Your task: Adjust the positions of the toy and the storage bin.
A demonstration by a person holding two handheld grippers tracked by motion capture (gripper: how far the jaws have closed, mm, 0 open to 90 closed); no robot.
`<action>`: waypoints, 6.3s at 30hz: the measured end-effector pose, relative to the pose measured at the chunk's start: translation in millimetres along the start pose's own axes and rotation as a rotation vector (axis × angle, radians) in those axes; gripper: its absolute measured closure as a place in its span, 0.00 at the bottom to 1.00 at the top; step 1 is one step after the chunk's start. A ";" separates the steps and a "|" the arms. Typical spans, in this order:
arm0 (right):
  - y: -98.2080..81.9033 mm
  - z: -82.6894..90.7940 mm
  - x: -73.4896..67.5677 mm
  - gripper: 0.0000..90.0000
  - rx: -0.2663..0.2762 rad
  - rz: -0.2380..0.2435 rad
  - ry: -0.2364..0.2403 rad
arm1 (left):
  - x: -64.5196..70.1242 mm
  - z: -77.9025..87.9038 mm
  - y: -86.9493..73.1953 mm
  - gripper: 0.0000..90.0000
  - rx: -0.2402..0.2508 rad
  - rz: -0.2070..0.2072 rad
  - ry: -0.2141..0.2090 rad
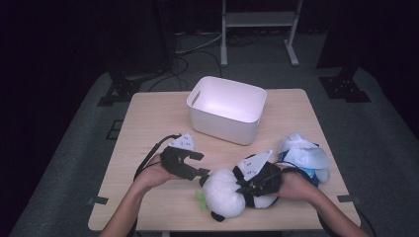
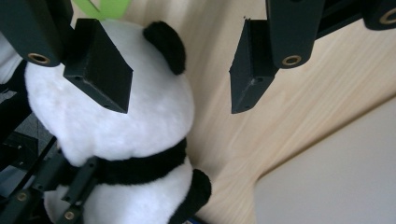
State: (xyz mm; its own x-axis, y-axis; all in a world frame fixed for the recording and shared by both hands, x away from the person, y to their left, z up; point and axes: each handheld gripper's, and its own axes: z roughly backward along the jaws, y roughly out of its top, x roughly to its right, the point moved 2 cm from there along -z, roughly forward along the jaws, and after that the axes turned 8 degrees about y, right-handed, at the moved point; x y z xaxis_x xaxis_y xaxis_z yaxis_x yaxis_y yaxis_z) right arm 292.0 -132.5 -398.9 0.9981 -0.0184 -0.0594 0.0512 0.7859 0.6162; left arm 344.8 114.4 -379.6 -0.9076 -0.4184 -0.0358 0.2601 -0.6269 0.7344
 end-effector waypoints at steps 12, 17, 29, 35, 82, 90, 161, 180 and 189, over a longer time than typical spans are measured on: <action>-6.6 1.9 -1.4 0.84 0.023 -0.008 0.007 | -20.1 -13.1 37.6 0.44 0.002 -0.048 0.011; -7.4 1.5 0.4 0.84 0.031 -0.009 0.009 | -31.0 -19.5 51.7 0.45 0.005 -0.065 0.014; -8.2 0.5 3.7 0.82 0.049 -0.024 0.022 | -52.4 -34.2 82.2 0.50 -0.003 -0.121 -0.016; -8.2 0.4 4.4 0.82 0.050 -0.024 0.023 | -66.8 -43.1 98.6 0.51 -0.012 -0.140 0.000; -10.5 0.6 7.3 0.77 0.093 -0.030 0.012 | -96.2 -77.6 111.4 0.82 -0.150 -0.130 -0.008; -10.8 1.2 7.0 0.76 0.104 -0.030 0.012 | -82.6 -70.8 106.3 0.87 -0.162 -0.128 -0.017; 16.6 -14.3 6.4 0.78 -0.048 0.115 -0.034 | -17.6 -39.3 64.7 0.87 -0.201 -0.136 -0.095; 16.8 -5.9 -2.2 0.84 0.021 0.089 0.012 | -13.7 -17.4 62.5 0.69 -0.153 -0.105 -0.080; 15.6 -2.3 0.6 0.86 0.062 0.050 0.039 | -18.5 5.8 53.4 0.61 -0.096 -0.083 -0.054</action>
State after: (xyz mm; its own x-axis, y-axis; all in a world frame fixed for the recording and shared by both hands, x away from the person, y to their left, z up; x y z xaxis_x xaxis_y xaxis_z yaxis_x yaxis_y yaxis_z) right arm 293.4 -118.9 -391.1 0.9973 0.0449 -0.0574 0.0048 0.7457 0.6662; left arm 373.5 92.5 -335.8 -0.9430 -0.3280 -0.0557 0.2111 -0.7192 0.6620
